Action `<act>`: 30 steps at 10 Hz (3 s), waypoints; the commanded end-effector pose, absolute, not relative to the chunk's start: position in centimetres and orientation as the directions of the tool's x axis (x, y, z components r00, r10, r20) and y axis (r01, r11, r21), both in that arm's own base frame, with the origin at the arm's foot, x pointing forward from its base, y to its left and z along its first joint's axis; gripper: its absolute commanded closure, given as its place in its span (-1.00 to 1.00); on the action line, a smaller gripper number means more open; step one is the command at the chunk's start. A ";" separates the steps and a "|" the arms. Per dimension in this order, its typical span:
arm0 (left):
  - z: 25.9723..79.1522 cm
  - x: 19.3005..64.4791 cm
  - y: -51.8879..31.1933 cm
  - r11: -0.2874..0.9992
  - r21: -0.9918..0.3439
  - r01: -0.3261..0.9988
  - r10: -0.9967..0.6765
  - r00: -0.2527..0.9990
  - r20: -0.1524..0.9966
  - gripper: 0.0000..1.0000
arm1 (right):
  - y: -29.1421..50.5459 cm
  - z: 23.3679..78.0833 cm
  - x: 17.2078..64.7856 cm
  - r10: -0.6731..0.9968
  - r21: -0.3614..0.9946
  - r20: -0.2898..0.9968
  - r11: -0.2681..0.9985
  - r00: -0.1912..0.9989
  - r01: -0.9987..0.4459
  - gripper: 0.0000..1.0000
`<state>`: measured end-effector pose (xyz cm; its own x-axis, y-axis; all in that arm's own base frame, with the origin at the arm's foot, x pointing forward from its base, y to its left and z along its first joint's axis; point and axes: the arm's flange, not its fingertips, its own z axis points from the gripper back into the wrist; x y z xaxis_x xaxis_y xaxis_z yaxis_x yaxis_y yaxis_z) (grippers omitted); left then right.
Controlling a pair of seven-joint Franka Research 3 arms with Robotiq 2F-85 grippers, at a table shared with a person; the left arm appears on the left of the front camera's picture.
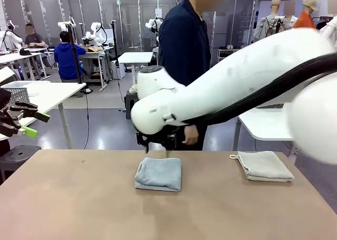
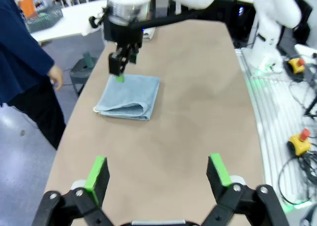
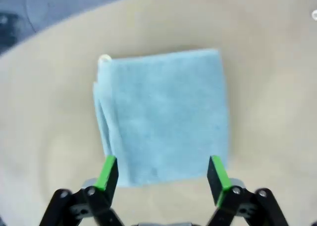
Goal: Fold the towels and place them in the basket.
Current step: When a person lays out a Towel with hook on the table, fold it in half twice, then stack the folded Towel with hook on the right side of the table.
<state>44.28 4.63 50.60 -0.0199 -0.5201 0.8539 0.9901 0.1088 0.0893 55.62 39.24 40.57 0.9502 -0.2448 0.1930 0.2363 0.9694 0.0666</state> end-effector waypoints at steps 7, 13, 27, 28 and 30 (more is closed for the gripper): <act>50.8 44.2 4.6 0.110 0.092 0.990 -0.515 -0.022 0.857 -1.00 | 26.7 40.4 52.9 -0.081 0.196 0.109 0.979 0.991 0.058 -1.00; 50.8 44.2 4.6 0.110 0.092 0.990 -0.515 -0.022 0.857 -1.00 | 26.6 40.4 53.4 -0.102 0.196 0.097 0.977 0.990 0.081 -1.00; 50.8 44.2 4.6 0.110 0.092 0.990 -0.515 -0.022 0.857 -1.00 | 27.9 34.1 54.0 -0.186 0.211 0.186 0.967 0.965 0.145 -1.00; 50.8 44.2 4.6 0.110 0.092 0.990 -0.515 -0.022 0.857 -1.00 | 27.9 32.9 54.3 -0.191 0.228 0.177 0.962 0.966 0.148 -1.00; 50.8 44.2 4.6 0.110 0.092 0.990 -0.515 -0.022 0.857 -1.00 | 27.9 31.4 55.2 -0.192 0.241 0.162 0.959 0.968 0.150 -1.00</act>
